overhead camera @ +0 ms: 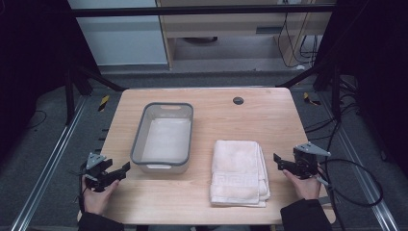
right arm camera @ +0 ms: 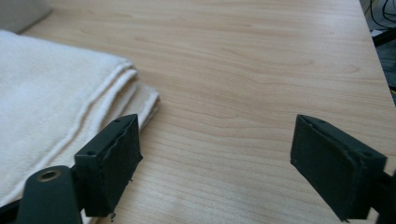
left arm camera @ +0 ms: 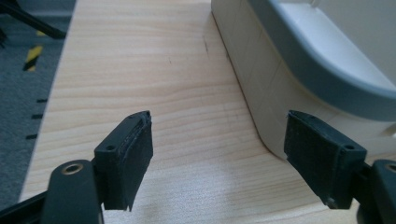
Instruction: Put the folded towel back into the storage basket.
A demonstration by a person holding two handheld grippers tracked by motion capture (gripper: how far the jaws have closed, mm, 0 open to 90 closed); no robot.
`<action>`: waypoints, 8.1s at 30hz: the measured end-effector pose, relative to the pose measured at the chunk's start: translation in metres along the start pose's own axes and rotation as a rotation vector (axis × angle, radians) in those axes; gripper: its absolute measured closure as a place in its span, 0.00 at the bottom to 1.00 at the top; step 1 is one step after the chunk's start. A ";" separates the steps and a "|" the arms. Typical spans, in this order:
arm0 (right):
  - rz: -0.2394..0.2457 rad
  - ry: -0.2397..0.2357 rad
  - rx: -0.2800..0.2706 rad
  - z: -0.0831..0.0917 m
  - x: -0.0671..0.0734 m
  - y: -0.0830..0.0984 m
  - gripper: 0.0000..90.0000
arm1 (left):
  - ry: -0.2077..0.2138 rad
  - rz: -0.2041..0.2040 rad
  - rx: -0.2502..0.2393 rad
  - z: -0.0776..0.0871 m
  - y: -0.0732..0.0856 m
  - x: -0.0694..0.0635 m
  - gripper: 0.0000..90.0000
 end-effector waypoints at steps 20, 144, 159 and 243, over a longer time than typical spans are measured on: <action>0.006 -0.046 -0.066 0.018 0.012 -0.015 0.26 | 0.042 0.028 -0.128 0.024 -0.021 -0.025 0.32; 0.090 -0.195 0.068 -0.018 0.061 -0.047 0.31 | 0.418 -0.329 0.098 -0.075 0.003 -0.289 0.38; 0.107 -0.199 0.127 -0.035 0.067 -0.024 0.32 | 0.427 -0.309 0.148 -0.093 0.019 -0.294 0.32; -0.021 -0.354 0.145 -0.016 0.091 -0.036 0.78 | 0.613 -0.215 0.192 -0.084 0.009 -0.310 0.81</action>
Point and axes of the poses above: each handheld gripper's, and its own axes: z roughly backward along the jaws, y roughly out of its underside, x roughly to its left, the point moved 10 cm from there along -z, roughly forward along the jaws, and after that the axes turned 7 degrees about y, right-handed, at the moved point
